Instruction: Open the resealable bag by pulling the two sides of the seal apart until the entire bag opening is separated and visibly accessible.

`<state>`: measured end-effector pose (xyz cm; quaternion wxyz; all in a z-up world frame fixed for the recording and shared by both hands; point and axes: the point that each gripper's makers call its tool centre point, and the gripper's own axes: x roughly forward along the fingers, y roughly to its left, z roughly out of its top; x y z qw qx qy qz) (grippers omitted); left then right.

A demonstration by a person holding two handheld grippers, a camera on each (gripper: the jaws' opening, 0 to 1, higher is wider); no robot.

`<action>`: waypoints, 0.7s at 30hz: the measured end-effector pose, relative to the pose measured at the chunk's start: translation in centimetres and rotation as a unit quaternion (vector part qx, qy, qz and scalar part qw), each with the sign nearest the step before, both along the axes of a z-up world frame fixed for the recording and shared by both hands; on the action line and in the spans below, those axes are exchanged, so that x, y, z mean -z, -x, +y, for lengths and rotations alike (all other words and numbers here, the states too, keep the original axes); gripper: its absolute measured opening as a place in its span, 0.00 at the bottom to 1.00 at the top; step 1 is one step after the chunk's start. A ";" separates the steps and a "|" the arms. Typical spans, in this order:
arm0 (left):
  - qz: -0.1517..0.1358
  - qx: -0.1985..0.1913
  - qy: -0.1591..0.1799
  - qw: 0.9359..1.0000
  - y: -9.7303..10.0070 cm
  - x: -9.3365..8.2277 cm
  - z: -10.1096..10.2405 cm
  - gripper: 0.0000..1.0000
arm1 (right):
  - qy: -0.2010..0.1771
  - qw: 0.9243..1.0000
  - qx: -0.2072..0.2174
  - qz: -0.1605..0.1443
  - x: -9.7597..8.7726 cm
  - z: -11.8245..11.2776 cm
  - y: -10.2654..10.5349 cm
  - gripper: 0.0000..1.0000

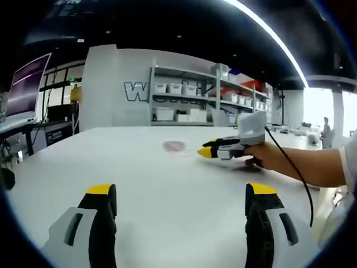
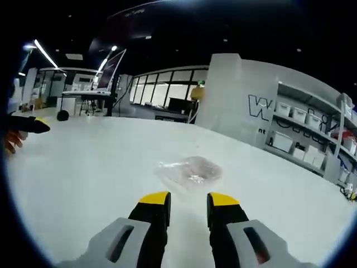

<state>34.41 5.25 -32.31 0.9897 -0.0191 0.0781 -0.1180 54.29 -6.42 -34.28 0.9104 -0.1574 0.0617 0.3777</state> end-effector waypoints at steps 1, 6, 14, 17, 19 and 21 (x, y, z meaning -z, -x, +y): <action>0.000 0.000 0.001 1.000 0.0 0.0 0.0 0.95 | 0.001 1.000 0.000 0.000 0.0 0.0 0.0 0.24; 0.002 0.001 -0.001 1.000 0.0 0.1 0.0 0.95 | 0.003 1.000 0.001 0.000 0.2 0.1 0.0 0.24; 0.003 0.003 0.000 1.000 0.0 0.1 -0.1 0.95 | 0.012 1.000 0.003 -0.001 0.5 0.0 -0.7 0.23; 0.004 0.002 -0.001 1.000 0.0 0.2 -0.1 0.95 | 0.018 1.000 0.005 -0.001 0.7 0.0 -0.8 0.23; 0.005 0.004 -0.002 1.000 0.0 0.2 -0.2 0.95 | 0.022 1.000 0.004 -0.002 0.7 0.2 -0.9 0.23; 0.005 0.006 -0.004 1.000 0.0 0.2 -0.3 0.95 | 0.026 1.000 0.003 -0.003 0.8 0.3 -1.0 0.23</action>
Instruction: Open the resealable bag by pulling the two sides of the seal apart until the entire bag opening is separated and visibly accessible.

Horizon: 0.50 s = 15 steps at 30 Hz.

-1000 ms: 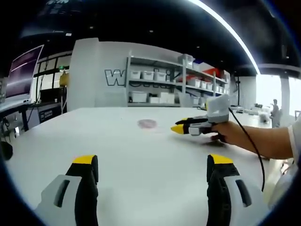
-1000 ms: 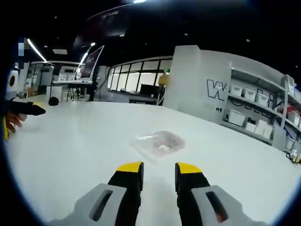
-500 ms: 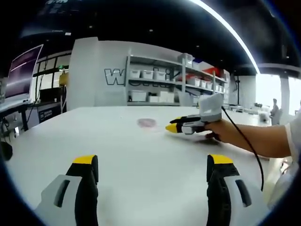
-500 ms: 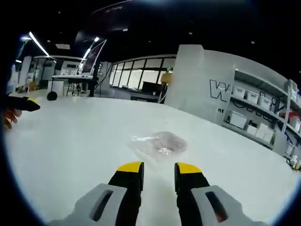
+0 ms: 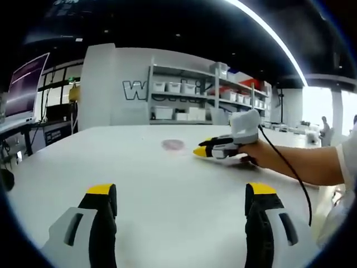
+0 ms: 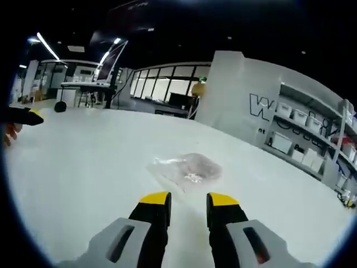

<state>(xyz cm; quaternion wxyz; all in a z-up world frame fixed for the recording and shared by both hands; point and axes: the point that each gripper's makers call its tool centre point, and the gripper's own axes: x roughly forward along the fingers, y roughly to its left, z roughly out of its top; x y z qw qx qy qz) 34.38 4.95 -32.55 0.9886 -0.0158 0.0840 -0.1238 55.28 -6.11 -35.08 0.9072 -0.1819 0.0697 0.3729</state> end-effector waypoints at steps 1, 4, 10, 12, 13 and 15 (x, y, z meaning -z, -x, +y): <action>0.001 0.000 0.000 1.000 0.0 0.0 0.0 0.95 | 0.001 1.000 0.000 0.000 0.0 0.1 -0.1 0.23; 0.001 0.000 0.003 1.000 0.0 0.0 0.1 0.95 | 0.004 1.000 0.001 0.001 0.1 0.2 -0.3 0.23; 0.001 -0.001 0.004 1.000 0.0 -0.1 0.1 0.95 | 0.014 1.000 -0.002 0.000 0.3 0.7 -0.7 0.23; 0.002 0.001 0.004 1.000 0.0 0.0 0.0 0.95 | 0.018 1.000 -0.003 -0.003 0.3 0.8 -0.9 0.23; 0.003 0.001 0.004 1.000 -0.1 0.0 0.0 0.95 | 0.021 1.000 -0.003 -0.006 0.3 0.9 -1.0 0.23; 0.002 0.001 0.005 1.000 -0.1 0.0 0.1 0.95 | 0.023 1.000 -0.005 -0.006 0.4 1.0 -1.1 0.23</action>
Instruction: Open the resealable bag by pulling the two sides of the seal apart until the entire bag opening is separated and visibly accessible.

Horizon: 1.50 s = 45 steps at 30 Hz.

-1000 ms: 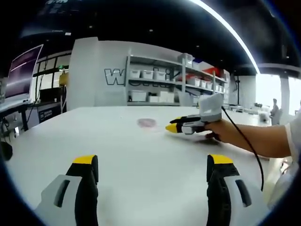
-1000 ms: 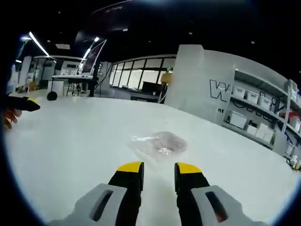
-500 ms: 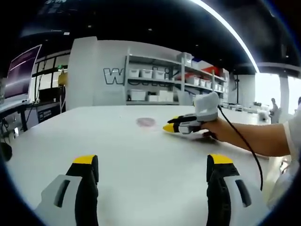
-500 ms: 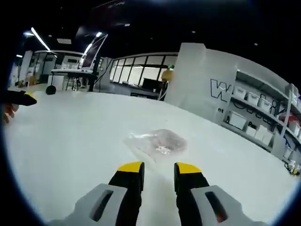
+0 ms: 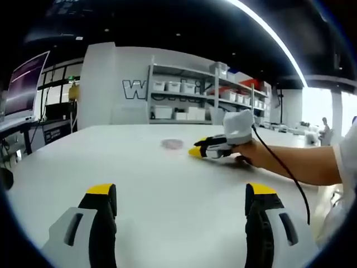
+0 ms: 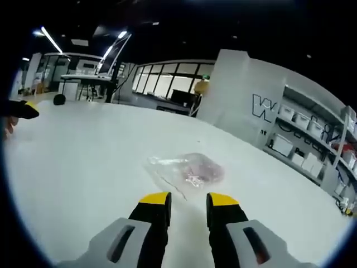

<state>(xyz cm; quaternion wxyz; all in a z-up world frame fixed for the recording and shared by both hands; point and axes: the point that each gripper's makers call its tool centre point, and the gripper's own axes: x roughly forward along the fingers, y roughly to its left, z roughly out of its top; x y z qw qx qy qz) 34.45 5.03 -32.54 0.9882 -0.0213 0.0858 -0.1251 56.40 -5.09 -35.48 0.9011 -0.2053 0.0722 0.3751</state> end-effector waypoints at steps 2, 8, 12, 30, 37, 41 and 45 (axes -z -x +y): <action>0.001 -0.001 0.002 1.000 0.0 0.0 0.1 0.95 | 0.003 1.000 -0.001 -0.001 0.0 0.1 -0.1 0.22; 0.002 0.001 0.001 1.000 0.0 0.1 0.0 0.95 | 0.015 1.000 -0.004 -0.009 0.2 0.3 -0.7 0.20; 0.002 0.001 0.003 1.000 0.1 0.1 0.1 0.95 | 0.022 1.000 -0.010 -0.016 0.3 0.6 -1.2 0.18; 0.004 0.000 0.008 1.000 0.3 0.3 0.3 0.95 | 0.050 0.997 -0.039 -0.035 0.2 1.7 -2.1 0.10; 0.004 -0.003 0.009 1.000 0.4 0.3 0.5 0.95 | 0.042 0.997 -0.048 -0.033 0.0 2.2 -2.4 0.00; 0.004 -0.003 0.009 1.000 0.4 0.3 0.5 0.95 | 0.020 0.998 -0.047 -0.025 -0.8 2.5 -2.4 0.00; 0.004 -0.005 0.010 1.000 0.4 0.3 0.5 0.95 | -0.007 0.999 -0.043 -0.013 -1.4 2.7 -2.8 0.00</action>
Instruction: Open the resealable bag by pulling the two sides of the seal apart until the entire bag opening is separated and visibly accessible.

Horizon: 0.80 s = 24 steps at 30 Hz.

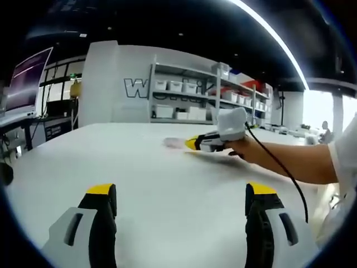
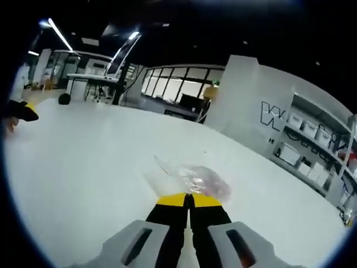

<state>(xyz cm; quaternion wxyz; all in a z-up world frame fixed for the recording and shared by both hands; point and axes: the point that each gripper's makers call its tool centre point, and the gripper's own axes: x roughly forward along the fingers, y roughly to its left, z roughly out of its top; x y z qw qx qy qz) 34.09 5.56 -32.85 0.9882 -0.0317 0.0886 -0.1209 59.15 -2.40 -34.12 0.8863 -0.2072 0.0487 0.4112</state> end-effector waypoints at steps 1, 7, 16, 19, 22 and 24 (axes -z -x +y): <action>-0.001 0.000 0.000 1.000 0.0 0.0 0.0 0.95 | -0.005 1.000 0.002 0.003 -0.1 0.0 -0.2 0.00; 0.000 0.000 -0.001 1.000 0.0 0.0 0.0 0.95 | -0.067 0.997 0.022 0.043 -1.2 -0.1 -1.6 0.00; 0.001 -0.002 -0.001 1.000 -0.1 0.1 0.1 0.95 | -0.150 0.984 0.048 0.083 -3.4 -0.6 -2.0 0.00; 0.001 -0.002 -0.001 1.000 -0.1 0.1 0.1 0.95 | -0.170 0.980 0.054 0.093 -4.1 -0.6 -2.7 0.00; 0.002 -0.003 -0.002 1.000 -0.1 0.1 0.1 0.95 | -0.203 0.971 0.065 0.108 -5.0 -0.7 -3.8 0.00; 0.003 -0.004 -0.002 1.000 -0.1 0.1 0.2 0.95 | -0.210 0.970 0.069 0.106 -5.7 -0.8 -4.5 0.00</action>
